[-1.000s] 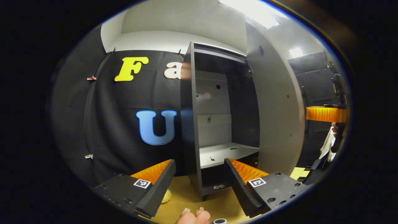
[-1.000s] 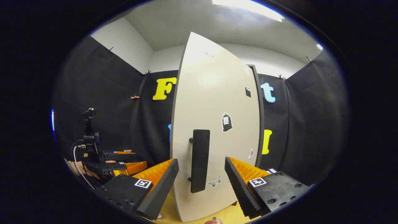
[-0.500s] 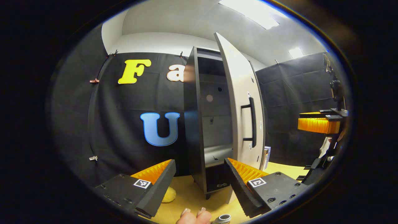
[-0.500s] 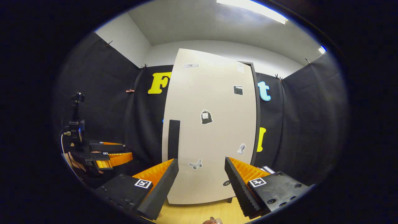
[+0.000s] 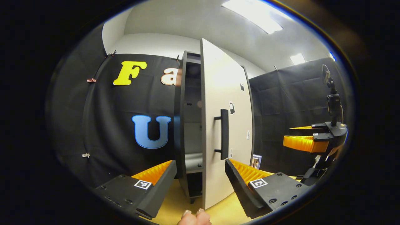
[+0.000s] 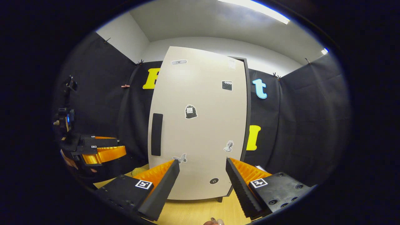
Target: Open the cabinet door with the right hand, grasp the bottle in the cabinet with the left hand and place it on the coaster, then close the cabinet door with the right hand.
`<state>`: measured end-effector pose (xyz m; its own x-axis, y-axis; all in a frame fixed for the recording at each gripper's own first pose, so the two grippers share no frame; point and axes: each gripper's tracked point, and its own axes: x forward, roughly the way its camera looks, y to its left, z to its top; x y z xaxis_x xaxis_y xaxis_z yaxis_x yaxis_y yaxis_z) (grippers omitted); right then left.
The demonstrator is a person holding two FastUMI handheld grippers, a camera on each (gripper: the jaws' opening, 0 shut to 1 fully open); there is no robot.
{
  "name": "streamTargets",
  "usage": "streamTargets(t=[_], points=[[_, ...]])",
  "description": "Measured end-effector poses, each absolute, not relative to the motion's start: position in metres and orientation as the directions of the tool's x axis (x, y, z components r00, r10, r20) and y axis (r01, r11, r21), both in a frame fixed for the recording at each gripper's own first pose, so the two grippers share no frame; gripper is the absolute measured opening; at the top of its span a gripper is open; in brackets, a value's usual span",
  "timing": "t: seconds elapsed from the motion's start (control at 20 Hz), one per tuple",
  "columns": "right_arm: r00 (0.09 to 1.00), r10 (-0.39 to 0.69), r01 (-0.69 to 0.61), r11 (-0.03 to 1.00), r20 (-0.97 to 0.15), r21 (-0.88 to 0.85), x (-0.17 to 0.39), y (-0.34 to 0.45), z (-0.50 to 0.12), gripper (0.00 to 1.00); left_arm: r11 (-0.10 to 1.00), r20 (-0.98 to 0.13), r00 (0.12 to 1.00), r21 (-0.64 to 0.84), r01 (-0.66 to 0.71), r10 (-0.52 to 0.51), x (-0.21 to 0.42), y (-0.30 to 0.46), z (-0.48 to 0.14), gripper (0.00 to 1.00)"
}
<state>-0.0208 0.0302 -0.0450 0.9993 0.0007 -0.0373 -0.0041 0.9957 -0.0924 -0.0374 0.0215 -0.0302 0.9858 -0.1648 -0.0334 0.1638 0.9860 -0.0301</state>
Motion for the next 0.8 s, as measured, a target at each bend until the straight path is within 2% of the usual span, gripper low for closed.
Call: streamTargets(t=[0.35,0.8], points=[[0.998,0.031,-0.036,0.995,-0.049,-0.089,-0.016,0.002,-0.048,0.97,0.993,-0.011,0.993,-0.026,0.117,-0.118,-0.032,-0.004,-0.018,0.98],[0.999,-0.024,0.021,0.996,-0.038,-0.083,-0.015,-0.032,-0.049,0.97,0.998,-0.019,0.998,-0.015,0.053,-0.054,-0.025,-0.014,-0.017,0.98]])
